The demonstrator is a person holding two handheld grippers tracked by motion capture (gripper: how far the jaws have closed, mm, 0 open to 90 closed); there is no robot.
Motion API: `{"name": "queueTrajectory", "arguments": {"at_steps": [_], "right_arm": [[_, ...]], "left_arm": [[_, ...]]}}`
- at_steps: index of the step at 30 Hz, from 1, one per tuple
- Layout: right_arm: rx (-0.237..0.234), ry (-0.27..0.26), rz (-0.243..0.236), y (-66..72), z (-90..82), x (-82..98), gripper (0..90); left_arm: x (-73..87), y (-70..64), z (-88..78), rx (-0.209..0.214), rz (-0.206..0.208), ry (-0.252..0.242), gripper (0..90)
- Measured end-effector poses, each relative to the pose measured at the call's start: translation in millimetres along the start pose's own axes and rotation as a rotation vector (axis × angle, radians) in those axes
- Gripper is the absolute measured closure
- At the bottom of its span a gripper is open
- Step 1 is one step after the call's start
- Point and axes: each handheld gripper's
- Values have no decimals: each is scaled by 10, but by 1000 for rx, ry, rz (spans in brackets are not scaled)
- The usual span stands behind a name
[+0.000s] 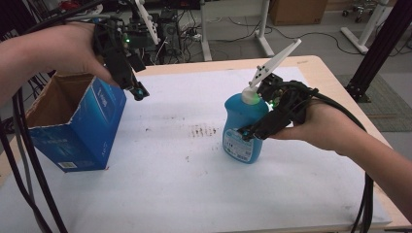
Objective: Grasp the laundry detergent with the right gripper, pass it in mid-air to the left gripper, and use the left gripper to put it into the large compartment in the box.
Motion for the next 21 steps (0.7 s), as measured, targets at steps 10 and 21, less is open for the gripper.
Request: {"name": "queueTrajectory", "arguments": {"at_steps": [10,21], "right_arm": [[3,-11,11,-9,-11,-3,315],[3,-17,11,9,8,-12,357]], "left_arm": [[-3,-5,1,1,-2,2,176],[7,-4,-5,2,0,2,176]]}}
Point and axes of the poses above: each handheld gripper's, and its own axes: z roughly forward along the jaws, x roughly out of its underside, y roughly to its left, and after that the axes turned 9 degrees about x, right-handed
